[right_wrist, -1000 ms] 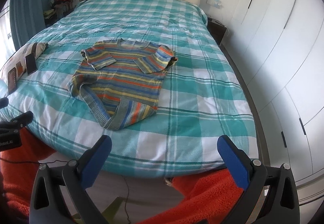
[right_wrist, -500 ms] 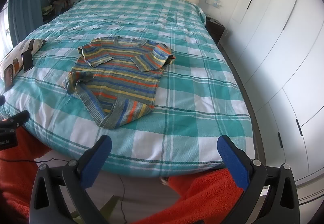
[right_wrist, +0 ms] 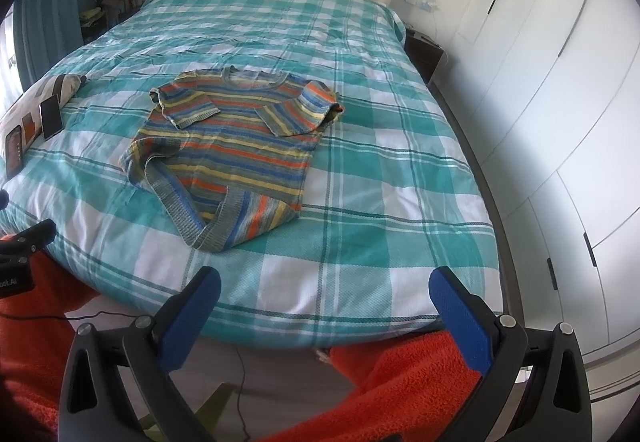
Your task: Fold small clothes
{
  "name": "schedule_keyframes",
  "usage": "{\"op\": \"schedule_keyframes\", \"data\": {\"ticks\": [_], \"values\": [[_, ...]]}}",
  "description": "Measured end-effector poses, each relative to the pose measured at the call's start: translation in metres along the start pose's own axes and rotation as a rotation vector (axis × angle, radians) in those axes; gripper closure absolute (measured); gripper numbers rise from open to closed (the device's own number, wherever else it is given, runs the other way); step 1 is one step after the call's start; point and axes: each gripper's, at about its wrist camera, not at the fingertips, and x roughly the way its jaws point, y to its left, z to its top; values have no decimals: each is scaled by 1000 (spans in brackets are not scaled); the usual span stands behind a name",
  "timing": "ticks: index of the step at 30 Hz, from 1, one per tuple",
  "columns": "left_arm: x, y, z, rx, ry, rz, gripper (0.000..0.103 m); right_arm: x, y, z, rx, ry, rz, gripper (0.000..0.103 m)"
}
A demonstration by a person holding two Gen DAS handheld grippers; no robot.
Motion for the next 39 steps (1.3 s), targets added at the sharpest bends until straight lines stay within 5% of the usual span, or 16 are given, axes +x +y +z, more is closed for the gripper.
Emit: {"op": "schedule_keyframes", "data": {"ticks": [20, 26, 31, 35, 37, 39], "values": [[19, 15, 0, 27, -3, 1, 1, 10, -1, -2, -9, 28, 9, 1], [78, 51, 36, 84, -6, -146, 1, 64, -26, -6, -3, 56, 104, 0], [137, 40, 87, 154, 25, -236, 2, 124, -3, 14, -17, 102, 364, 9], [184, 29, 130, 204, 80, -357, 2, 177, 34, 48, -129, 142, 477, 17], [210, 17, 140, 267, 133, -311, 2, 199, 53, 61, -227, 149, 538, 17], [231, 8, 141, 294, 184, -309, 2, 223, 67, 69, -316, 168, 507, 18]]}}
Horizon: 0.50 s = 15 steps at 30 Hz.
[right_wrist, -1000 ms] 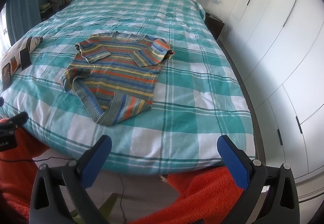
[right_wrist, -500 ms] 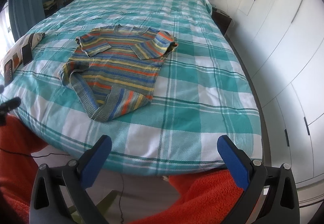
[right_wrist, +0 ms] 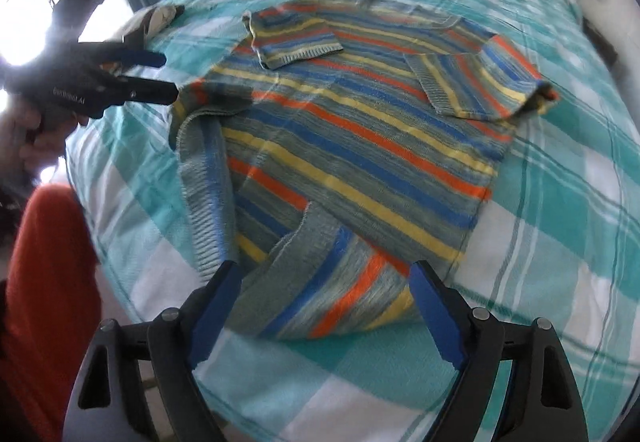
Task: Fold small clothes
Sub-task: 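Grasp the sweater hem with the left tool while the right tool grasps the hem too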
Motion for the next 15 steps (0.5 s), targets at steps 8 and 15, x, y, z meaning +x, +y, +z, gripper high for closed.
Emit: {"op": "schedule_keyframes", "data": {"ticks": [8, 15], "values": [[-9, -27, -31, 230, -49, -126, 100, 15, 3, -8, -116, 69, 138, 96], [-95, -6, -144, 384, -113, -70, 89, -81, 0, -90, -185, -2, 144, 96]]}}
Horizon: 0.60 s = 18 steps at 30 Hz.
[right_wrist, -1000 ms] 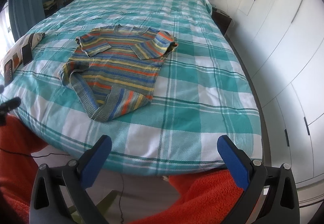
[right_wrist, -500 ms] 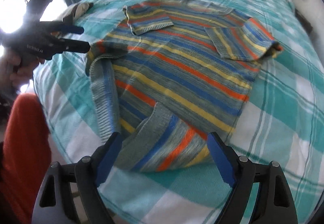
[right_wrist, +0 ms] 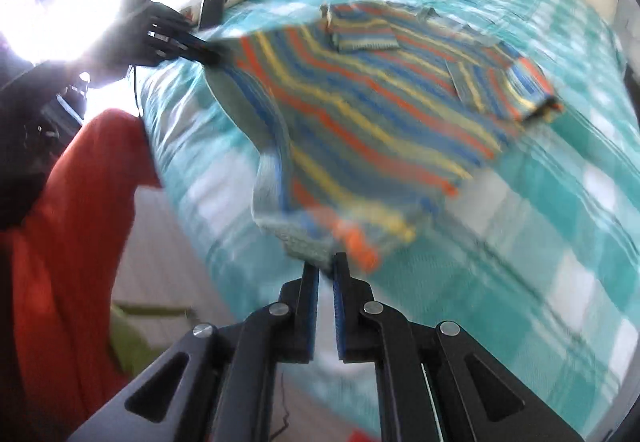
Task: Fold small clothes
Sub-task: 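Grasp the sweater hem with the left tool while the right tool grasps the hem too, then lift and pull the hem with both tools to straighten the sweater flat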
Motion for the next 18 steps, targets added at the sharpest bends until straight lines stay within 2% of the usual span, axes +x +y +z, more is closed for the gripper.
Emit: {"op": "schedule_keyframes", "data": {"ticks": [2, 3, 4, 5, 6, 8, 10, 13, 15, 16, 18], "values": [[4, 8, -35, -45, 95, 62, 78, -6, -7, -24, 32, 35, -35, 95], [6, 16, -47, -95, 127, 90, 64, -4, -14, -37, 69, 57, -64, 91], [8, 25, -61, -175, 142, 110, 54, 0, -19, -48, 111, 72, -83, 86], [9, 32, -69, -255, 135, 109, 51, 2, -27, -55, 159, 84, -97, 74], [8, 39, -76, -345, 118, 92, 51, 3, -38, -64, 225, 90, -103, 65], [8, 49, -87, -533, 60, 29, 49, -3, -52, -81, 378, 63, -74, 63], [17, 46, -88, -657, 4, -48, 44, -11, -63, -93, 557, -12, 23, 60], [39, 32, -77, -730, -28, -153, 38, -2, -68, -107, 789, -148, 202, 48], [47, 21, -68, -750, -54, -215, 33, 14, -67, -107, 880, -187, 258, 44], [51, 19, -64, -763, -68, -246, 29, 24, -67, -105, 910, -200, 271, 44], [57, 18, -58, -797, -97, -298, 29, 44, -68, -102, 963, -206, 274, 44]]}}
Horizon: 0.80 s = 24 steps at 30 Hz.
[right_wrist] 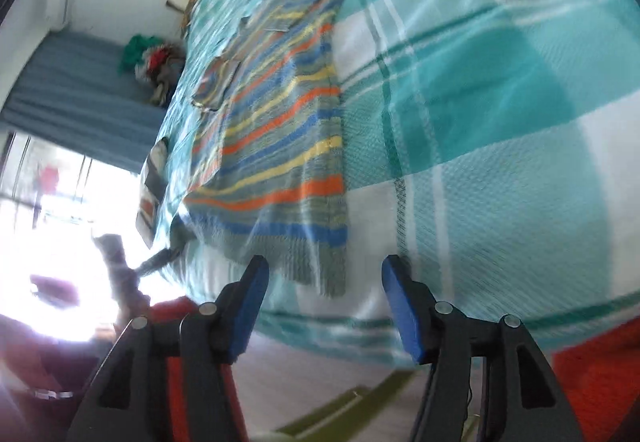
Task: Fold small clothes
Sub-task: 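Lift and pull the hem with both tools to straighten the sweater flat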
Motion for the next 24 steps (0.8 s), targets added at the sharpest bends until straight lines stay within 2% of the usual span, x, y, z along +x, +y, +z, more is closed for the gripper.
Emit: {"op": "schedule_keyframes", "data": {"ticks": [1, 2, 3, 5, 7, 9, 10, 11, 12, 13, 14, 15, 16, 18, 20, 21, 24], "values": [[-2, 1, 5, -20, -10, -23, 29, 7, -2, 1, 21, -8, 14, 44], [-3, 3, 6, -45, -23, -39, 33, 11, -1, 3, 28, -18, 52, 56], [-4, 7, 9, -69, -30, -48, 42, 18, 3, 4, 29, -17, 93, 93], [-7, 18, 10, -109, -22, -67, 98, 17, 5, 8, 35, 0, 115, 97], [-9, 24, 12, -115, -24, -64, 96, 2, 14, 12, -9, -13, 117, 97], [-10, 27, 13, -113, -33, -19, 78, -12, 21, 15, -55, -26, 88, 97], [-8, 31, 14, -129, -32, -14, 51, -15, 23, 17, -70, -29, 74, 95], [-8, 35, 14, -148, -44, -38, 44, -16, 24, 19, -79, -29, 65, 92], [-5, 35, 16, -162, -56, -50, 44, -12, 22, 20, -78, -26, 49, 92], [-3, 34, 17, -166, -61, -49, 46, -7, 19, 22, -71, -19, 33, 89], [-2, 34, 18, -165, -61, -51, 55, 0, 15, 23, -51, -11, 22, 81], [1, 32, 20, -162, -55, -60, 71, 4, 9, 23, -32, -5, 26, 80], [5, 32, 21, -166, -26, -75, 95, 11, 3, 21, -8, 9, 39, 80], [2, 32, 21, -172, 14, -85, 98, 19, -4, 19, 10, 24, 49, 98], [-17, 25, 22, -122, 43, -141, 98, 11, 0, 22, 32, 33, 55, 98], [-31, 17, 24, -62, 61, -153, 98, 3, 4, 24, 43, 35, 69, 98], [-53, 7, 31, 69, 124, -115, 98, -29, 16, 30, 93, 49, 140, 98]]}}
